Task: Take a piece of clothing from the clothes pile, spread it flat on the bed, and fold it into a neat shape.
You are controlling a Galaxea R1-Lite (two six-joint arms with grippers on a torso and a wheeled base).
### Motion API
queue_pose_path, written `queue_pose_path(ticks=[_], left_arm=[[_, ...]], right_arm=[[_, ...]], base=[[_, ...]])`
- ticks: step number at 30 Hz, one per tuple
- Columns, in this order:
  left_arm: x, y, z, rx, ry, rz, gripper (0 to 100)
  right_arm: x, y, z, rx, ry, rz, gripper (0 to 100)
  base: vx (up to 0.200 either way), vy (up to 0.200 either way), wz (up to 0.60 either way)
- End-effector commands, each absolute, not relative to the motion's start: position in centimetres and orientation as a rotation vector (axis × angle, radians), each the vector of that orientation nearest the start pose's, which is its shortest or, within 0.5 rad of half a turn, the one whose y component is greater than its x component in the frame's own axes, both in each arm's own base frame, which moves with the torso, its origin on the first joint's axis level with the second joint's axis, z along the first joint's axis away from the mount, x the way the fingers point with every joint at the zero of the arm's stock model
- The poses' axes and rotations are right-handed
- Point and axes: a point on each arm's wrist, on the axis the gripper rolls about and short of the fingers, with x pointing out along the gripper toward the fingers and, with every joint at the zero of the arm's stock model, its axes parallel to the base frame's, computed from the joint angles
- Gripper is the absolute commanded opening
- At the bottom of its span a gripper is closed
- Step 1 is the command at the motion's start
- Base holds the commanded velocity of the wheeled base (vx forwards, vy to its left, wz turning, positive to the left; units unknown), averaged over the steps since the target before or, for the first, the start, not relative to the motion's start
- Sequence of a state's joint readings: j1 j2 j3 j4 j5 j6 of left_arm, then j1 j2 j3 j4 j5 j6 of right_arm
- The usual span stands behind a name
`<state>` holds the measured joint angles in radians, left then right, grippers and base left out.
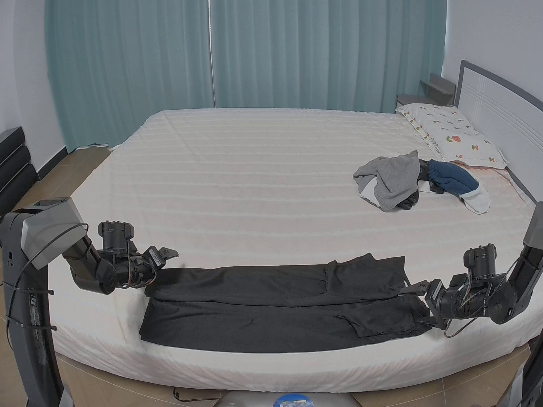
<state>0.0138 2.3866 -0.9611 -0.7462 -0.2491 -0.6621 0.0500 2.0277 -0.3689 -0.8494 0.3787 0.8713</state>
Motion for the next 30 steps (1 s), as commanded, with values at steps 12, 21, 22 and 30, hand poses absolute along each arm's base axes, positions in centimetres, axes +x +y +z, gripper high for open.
queue_pose_path(ticks=[12,21,22,30], left_arm=[[39.2,0.5,-2.4,-0.706,0.688,0.023,0],[39.6,1.7,-2.6,-0.754,0.620,0.093,0],[39.6,1.7,-2.6,-0.754,0.620,0.093,0],[39.8,1.7,-2.8,-0.747,0.619,0.090,0]], right_arm=[[26.1,2.1,1.4,0.944,0.938,0.024,100],[26.2,1.9,1.5,0.948,0.933,0.019,100],[26.2,1.9,1.5,0.948,0.933,0.019,100],[26.3,1.9,1.6,0.948,0.910,0.031,100]], base=[[0.000,0.000,0.00],[0.000,0.000,0.00],[0.000,0.000,0.00],[0.000,0.000,0.00]])
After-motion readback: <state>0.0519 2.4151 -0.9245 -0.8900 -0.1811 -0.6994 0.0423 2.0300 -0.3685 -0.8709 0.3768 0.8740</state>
